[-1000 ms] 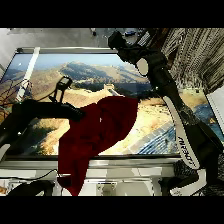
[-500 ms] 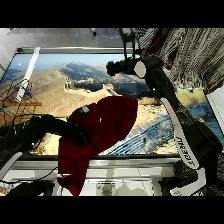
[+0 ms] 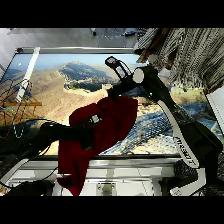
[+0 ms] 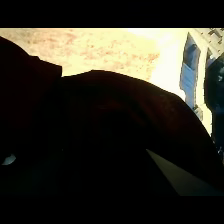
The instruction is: Fold the clothes and pants, and hang the long-sleeved shirts on hangers.
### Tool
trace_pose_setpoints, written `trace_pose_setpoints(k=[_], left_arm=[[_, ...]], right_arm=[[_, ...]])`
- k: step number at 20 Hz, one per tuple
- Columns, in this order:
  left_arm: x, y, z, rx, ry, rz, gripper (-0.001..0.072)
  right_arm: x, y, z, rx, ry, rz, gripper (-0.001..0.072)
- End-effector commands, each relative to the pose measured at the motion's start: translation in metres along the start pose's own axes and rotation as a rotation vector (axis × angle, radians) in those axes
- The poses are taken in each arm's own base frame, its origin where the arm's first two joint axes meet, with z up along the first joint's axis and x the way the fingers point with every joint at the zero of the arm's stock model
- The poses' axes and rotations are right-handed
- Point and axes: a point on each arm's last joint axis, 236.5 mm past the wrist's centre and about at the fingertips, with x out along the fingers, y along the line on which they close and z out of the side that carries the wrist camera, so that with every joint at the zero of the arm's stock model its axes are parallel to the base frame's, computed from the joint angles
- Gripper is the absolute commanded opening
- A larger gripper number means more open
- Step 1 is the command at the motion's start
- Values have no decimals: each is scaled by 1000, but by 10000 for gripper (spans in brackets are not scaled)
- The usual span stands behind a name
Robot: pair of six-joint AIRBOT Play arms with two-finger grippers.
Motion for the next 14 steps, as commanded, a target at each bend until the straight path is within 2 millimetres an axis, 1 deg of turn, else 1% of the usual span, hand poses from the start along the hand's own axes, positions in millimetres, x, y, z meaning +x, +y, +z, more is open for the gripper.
trace_pose_setpoints(k=[1,2,4,5,6,8,10,13,14], left_arm=[[-13,47,-22,-77,78,204,22],[-27,57,-30,-118,96,255,22],[-61,67,-28,-165,45,321,21],[-79,69,-25,-176,10,354,21],[-98,71,-23,-185,-25,388,21],[-125,69,-24,-199,-62,428,21],[-137,65,-30,-211,-62,440,21],[-136,65,-39,-231,-34,435,21],[-135,66,-40,-232,-29,432,21]], right_arm=[[5,13,-5,-46,13,59,597],[7,17,-4,-56,9,81,597],[17,34,0,-69,-24,162,596],[23,44,2,-66,-48,206,594],[30,48,3,-46,-62,221,593],[51,55,-6,-35,-49,225,593],[71,76,-21,-76,-6,272,593],[86,116,-31,-160,11,360,594],[88,124,-33,-195,18,369,593]])
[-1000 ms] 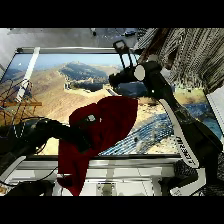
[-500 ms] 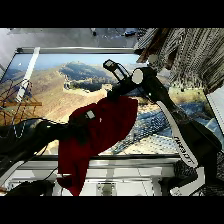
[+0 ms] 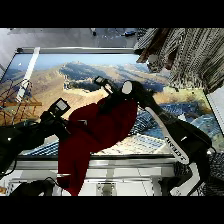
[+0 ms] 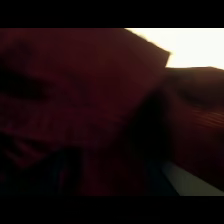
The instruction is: Fold the clothes and pants, and hang the long-sleeved shirts on hangers.
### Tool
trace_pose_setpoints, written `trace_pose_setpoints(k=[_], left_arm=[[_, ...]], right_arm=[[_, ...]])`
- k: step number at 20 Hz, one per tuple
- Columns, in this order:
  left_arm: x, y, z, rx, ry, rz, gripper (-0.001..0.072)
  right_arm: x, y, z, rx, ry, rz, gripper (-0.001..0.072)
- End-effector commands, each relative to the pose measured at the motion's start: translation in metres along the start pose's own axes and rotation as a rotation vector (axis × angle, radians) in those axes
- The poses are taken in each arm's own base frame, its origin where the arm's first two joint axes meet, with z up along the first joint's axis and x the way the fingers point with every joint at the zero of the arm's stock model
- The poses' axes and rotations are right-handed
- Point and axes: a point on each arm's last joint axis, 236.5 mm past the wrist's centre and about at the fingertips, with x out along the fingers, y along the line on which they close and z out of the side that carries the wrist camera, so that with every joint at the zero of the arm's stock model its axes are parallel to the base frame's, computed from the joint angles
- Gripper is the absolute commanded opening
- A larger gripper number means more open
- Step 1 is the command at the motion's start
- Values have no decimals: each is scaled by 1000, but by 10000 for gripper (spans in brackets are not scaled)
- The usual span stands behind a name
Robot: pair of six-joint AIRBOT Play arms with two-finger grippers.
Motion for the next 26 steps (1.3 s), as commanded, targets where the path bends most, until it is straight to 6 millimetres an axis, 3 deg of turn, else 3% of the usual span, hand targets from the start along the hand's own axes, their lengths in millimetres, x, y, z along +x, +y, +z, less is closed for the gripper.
trace_pose_setpoints(k=[1,6,7,10,12,13,14,17,19,21,23,26], left_arm=[[-4,4,-8,-16,23,9,21],[-3,3,-9,-17,27,7,22],[-3,3,-9,-17,27,7,22],[-3,3,-9,-19,27,7,22],[-3,3,-9,-27,27,8,22],[-3,3,-9,-27,26,8,22],[-3,4,-9,-27,27,8,22],[-4,19,-18,-38,58,66,22],[-6,38,-29,-118,82,121,22],[-8,53,-32,-213,56,139,22],[-11,72,-18,-305,-47,162,22],[-23,96,23,-347,-270,191,21]], right_arm=[[23,28,-2,-93,15,55,593],[32,3,22,-93,-75,-82,554],[33,-6,23,-79,-85,-112,515],[36,-29,21,-25,-86,-196,246],[33,-38,30,34,-131,-231,213],[32,-39,32,44,-144,-236,79],[32,-39,33,54,-148,-234,37],[24,-26,25,40,-87,-186,36],[-1,-12,25,59,-59,-140,36],[-41,-1,34,124,-74,-125,36],[-88,19,49,114,-109,-119,35],[-164,61,80,36,-208,-118,35]])
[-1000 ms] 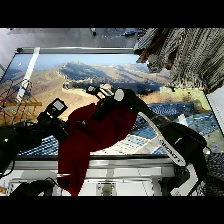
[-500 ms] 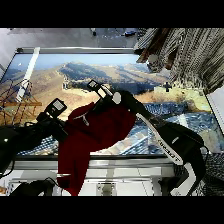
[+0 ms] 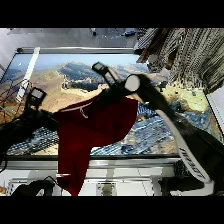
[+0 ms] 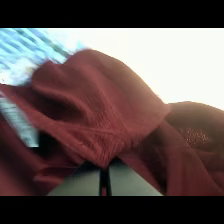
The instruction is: Fold the clothes and pants, and hang the long-sleeved shirts on hangers.
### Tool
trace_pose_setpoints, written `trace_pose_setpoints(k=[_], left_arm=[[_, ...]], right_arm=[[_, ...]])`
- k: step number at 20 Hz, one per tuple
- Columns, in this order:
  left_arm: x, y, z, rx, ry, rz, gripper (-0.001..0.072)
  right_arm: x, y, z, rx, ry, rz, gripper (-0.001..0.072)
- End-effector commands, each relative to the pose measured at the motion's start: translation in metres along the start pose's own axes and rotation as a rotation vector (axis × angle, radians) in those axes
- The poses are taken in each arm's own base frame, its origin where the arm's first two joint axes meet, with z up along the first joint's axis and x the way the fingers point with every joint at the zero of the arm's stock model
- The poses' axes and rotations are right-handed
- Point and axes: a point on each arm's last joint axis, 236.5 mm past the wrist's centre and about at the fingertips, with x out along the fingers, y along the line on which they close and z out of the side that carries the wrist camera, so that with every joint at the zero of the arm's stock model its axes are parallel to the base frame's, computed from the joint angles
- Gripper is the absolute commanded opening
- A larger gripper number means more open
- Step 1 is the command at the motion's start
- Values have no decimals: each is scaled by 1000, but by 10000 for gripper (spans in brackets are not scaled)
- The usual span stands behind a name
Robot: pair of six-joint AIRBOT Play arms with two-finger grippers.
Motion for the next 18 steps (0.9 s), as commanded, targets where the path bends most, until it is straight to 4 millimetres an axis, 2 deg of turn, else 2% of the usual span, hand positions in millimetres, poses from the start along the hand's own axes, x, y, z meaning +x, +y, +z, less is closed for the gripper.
trace_pose_setpoints(k=[1,2,4,6,8,10,13,15,16,17,18], left_arm=[[-11,20,55,-86,-255,24,21],[-16,23,67,-91,-298,29,21],[-27,22,84,-108,-343,17,21],[-28,16,87,-124,-347,-13,22],[-15,-9,65,-135,-241,-121,21],[3,-33,34,-149,-108,-224,21],[27,-47,-1,-176,12,-285,22],[35,-52,-7,-200,39,-309,40],[35,-55,-4,-219,32,-324,186],[32,-61,3,-254,13,-353,412],[27,-66,10,-290,-3,-378,478]], right_arm=[[-87,38,38,-46,-101,15,35],[-112,45,53,-66,-154,-6,35],[-147,55,70,-91,-226,-32,35],[-155,60,69,-64,-226,-25,35],[-137,56,53,-1,-161,-7,35],[-107,50,28,59,-83,17,35],[-66,41,-4,151,13,45,36],[-47,36,-14,189,43,51,36],[-39,34,-17,199,52,53,36],[-33,32,-18,215,55,57,36],[-27,30,-19,231,59,57,36]])
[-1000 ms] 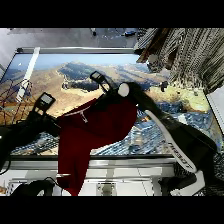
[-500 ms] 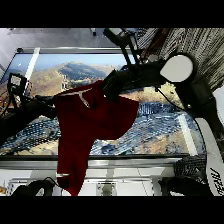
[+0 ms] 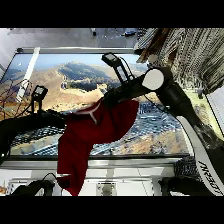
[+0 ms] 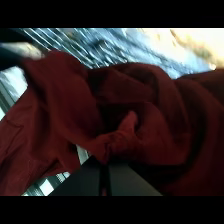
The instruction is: Fold the clothes and pants, and hang the long-sleeved shirts on hangers.
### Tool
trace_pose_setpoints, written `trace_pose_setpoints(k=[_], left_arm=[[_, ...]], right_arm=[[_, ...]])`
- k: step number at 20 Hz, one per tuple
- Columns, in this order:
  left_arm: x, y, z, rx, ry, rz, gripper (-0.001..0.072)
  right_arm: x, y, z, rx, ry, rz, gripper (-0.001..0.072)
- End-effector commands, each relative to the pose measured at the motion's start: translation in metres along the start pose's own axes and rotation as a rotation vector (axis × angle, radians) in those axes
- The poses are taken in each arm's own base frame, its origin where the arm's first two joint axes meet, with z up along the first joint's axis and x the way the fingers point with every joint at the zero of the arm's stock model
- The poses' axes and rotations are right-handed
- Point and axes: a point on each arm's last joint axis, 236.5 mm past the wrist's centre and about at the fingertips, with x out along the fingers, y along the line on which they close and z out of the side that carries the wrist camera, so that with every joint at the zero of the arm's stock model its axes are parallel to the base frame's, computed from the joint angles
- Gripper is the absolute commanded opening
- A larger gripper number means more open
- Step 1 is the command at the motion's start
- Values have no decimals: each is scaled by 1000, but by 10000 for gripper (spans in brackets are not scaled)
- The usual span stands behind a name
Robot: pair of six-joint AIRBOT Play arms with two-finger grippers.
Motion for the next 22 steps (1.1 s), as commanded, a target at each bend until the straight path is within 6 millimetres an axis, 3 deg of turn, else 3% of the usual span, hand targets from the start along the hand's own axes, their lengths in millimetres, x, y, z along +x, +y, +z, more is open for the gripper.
trace_pose_setpoints(k=[1,4,6,8,11,14,18,22], left_arm=[[-5,-25,7,-100,-17,-101,476],[-43,-35,35,-77,-118,-81,473],[-71,-11,46,-67,-193,35,471],[-98,45,32,-187,-197,240,471],[-137,139,-23,-341,-98,567,471],[-164,200,-64,-480,-81,727,471],[-151,245,-102,-543,-25,744,471],[-109,275,-142,-584,92,693,472]], right_arm=[[26,-9,-10,63,34,11,36],[39,-15,-15,80,54,12,36],[40,-17,-14,81,48,8,36],[40,-17,-14,82,49,9,36],[40,-17,-14,80,48,9,35],[40,-17,-14,80,49,9,35],[40,-17,-14,81,49,9,36],[40,-16,-15,81,52,11,36]])
